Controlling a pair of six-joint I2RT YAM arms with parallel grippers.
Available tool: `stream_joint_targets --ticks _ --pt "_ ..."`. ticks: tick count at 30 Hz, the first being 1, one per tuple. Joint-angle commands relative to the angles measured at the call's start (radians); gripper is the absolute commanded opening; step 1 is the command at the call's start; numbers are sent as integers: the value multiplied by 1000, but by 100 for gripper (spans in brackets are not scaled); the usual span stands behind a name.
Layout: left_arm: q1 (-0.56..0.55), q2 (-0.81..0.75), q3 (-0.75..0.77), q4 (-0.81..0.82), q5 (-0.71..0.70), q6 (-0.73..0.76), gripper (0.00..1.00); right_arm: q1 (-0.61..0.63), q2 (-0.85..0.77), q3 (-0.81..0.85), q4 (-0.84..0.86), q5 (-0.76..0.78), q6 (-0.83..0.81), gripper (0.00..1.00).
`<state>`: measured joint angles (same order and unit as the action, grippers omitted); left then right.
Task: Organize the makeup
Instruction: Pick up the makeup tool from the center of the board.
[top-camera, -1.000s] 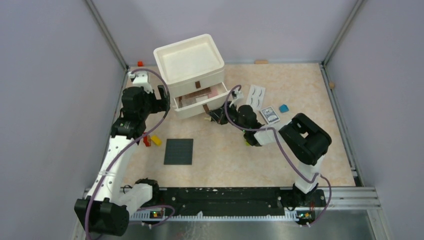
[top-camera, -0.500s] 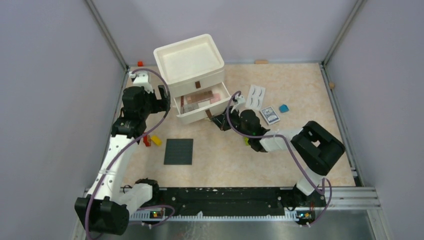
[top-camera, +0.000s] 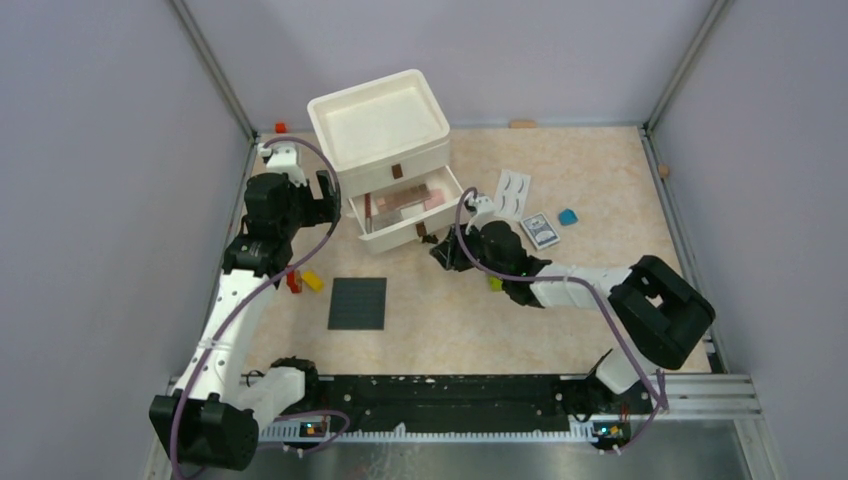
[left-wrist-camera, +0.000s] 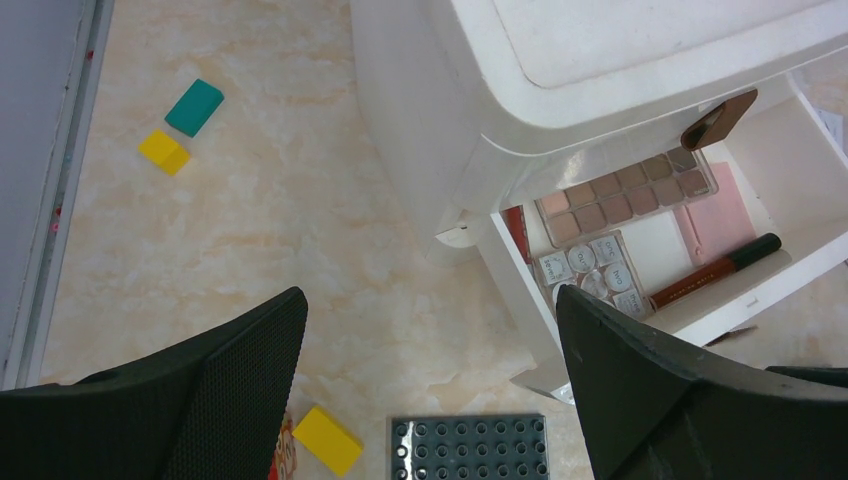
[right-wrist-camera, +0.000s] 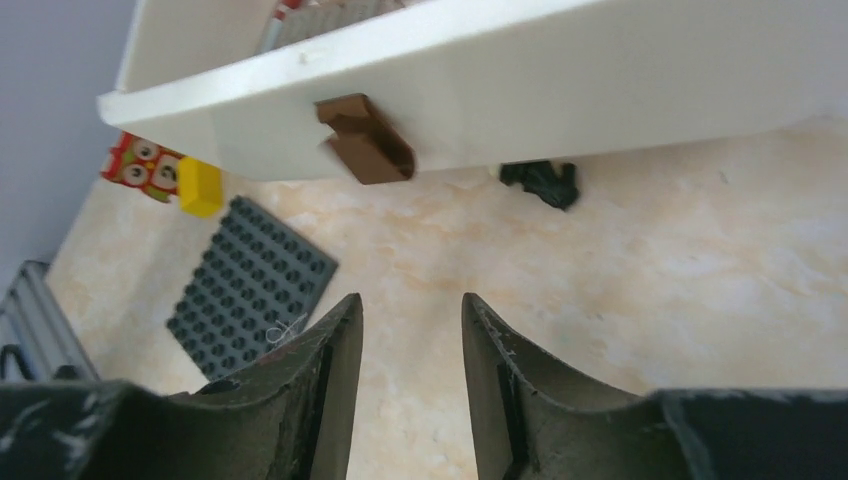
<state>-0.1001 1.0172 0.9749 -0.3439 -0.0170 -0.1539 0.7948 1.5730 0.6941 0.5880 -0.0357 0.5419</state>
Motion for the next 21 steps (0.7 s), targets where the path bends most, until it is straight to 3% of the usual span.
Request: stream_joint_targets --ticks 1,8,14,21 --pt "-3 -6 2 37 4 10 99 -7 -109 77 -260 191 -75 42" --pt "-3 -11 2 37 4 10 99 -242 -204 49 -328 160 14 43" --pt "-21 -37 14 46 94 29 99 -468 -56 215 -478 -18 26 45" --pt "-300 49 215 -13 -63 94 99 -559 30 289 -498 -23 62 45"
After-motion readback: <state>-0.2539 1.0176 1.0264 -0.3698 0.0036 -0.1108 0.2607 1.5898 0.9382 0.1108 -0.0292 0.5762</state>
